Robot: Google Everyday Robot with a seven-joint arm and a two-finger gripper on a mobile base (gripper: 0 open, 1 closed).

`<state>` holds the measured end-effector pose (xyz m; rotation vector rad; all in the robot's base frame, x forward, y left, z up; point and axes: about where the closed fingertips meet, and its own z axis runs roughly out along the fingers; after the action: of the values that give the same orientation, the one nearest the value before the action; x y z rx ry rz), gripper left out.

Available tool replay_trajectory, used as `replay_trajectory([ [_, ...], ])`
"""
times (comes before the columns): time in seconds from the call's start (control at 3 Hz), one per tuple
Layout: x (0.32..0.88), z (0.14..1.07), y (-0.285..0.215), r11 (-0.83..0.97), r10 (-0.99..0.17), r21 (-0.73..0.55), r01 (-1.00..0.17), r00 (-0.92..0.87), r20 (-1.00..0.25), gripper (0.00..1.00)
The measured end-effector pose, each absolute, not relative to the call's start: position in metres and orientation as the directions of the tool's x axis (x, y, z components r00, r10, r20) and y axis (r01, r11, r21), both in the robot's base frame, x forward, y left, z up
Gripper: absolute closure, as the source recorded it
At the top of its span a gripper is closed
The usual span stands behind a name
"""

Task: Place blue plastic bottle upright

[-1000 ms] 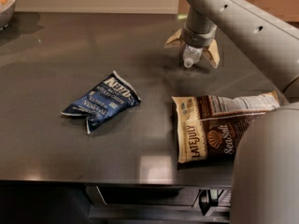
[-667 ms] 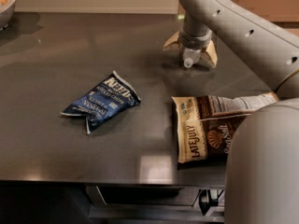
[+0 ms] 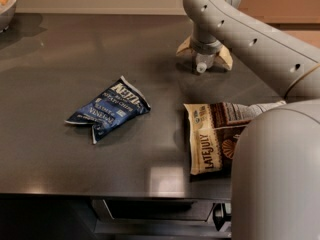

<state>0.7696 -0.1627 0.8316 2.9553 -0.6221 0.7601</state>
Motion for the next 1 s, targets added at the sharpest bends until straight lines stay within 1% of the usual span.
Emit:
replay_trajectory([
  [0.33,0.7771,0.8307,-0.168,-0.917,-0.367,-0.052,-0.396,0.784,0.5,0.18],
  [0.67,0.7809,0.8317,-0.1707,-0.913,-0.367,-0.042,-0.405,0.773,0.517,0.41],
  [1.0,0.7808,0.837,-0.1705,-0.901,-0.395,-0.058,-0.431,0.756,0.522,0.65],
])
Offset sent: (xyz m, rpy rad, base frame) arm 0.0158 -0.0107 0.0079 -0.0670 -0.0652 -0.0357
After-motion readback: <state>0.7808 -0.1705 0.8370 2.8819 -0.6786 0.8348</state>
